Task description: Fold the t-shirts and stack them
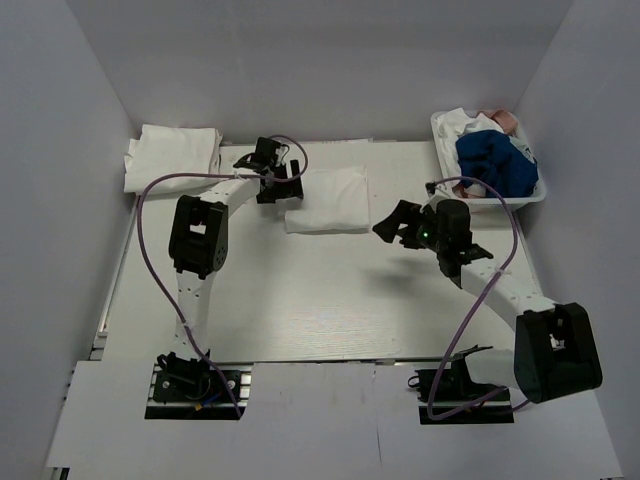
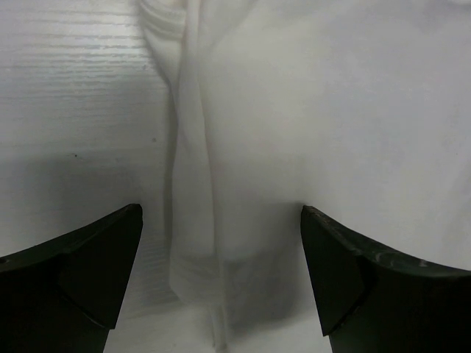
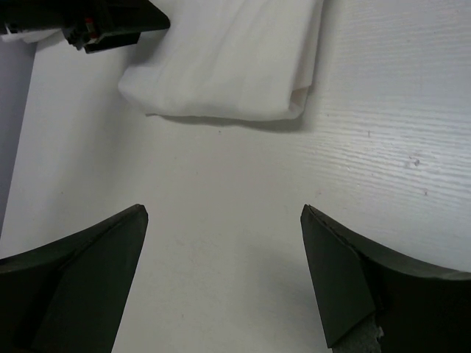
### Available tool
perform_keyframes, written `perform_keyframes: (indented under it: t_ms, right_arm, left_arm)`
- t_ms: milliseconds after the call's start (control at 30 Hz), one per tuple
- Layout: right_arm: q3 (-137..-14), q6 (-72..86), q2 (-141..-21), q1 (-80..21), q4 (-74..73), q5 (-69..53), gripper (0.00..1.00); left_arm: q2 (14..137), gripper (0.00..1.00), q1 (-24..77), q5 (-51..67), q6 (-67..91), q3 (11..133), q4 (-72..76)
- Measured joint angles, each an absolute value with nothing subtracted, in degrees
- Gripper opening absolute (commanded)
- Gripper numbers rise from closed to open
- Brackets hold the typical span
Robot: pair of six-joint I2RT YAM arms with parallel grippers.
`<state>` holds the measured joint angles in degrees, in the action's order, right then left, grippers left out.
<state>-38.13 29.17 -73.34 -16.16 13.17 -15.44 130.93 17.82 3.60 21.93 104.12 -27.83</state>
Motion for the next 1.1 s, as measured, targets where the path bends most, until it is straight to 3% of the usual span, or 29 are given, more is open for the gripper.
perform_keyframes:
  t_ms: [100,200,233,300,433,767,1100]
  right_arm:
    - [-35.3,29.4,-71.2,-16.1,13.1,-13.2,0.9]
    - [-34.6,29.4,-70.7,-16.1,12.5,-11.0,0.9]
    - [-34.6,29.3,-70.6,-16.1,12.3,-10.5,0.9]
    - [-34.6,29.1,-70.1,-16.1,11.8,-9.2,0.9]
    - [-34.6,28.0,-68.8,-16.1,10.4,-5.3,0.9]
    - [-33.1,26.4,-65.4,-16.1,8.8,2.4,0.9]
    - [-32.8,26.3,-66.4,-16.1,8.7,4.4,0.9]
  left_arm:
    - [131.4,0.86,18.2,3.9,21.6,104.4,-27.7]
    - [132.3,0.66,18.7,4.1,21.4,105.3,-27.0]
    - [132.6,0.54,18.8,4.3,21.1,105.5,-26.7]
    - [133.2,0.46,19.2,4.3,20.1,105.7,-26.1]
    - [133.8,0.0,20.7,1.0,17.2,106.3,-25.4]
    - [135.2,0.0,23.0,-13.9,5.9,110.5,-28.6]
    - [126.3,0.0,19.9,-28.4,-13.8,106.0,-21.5]
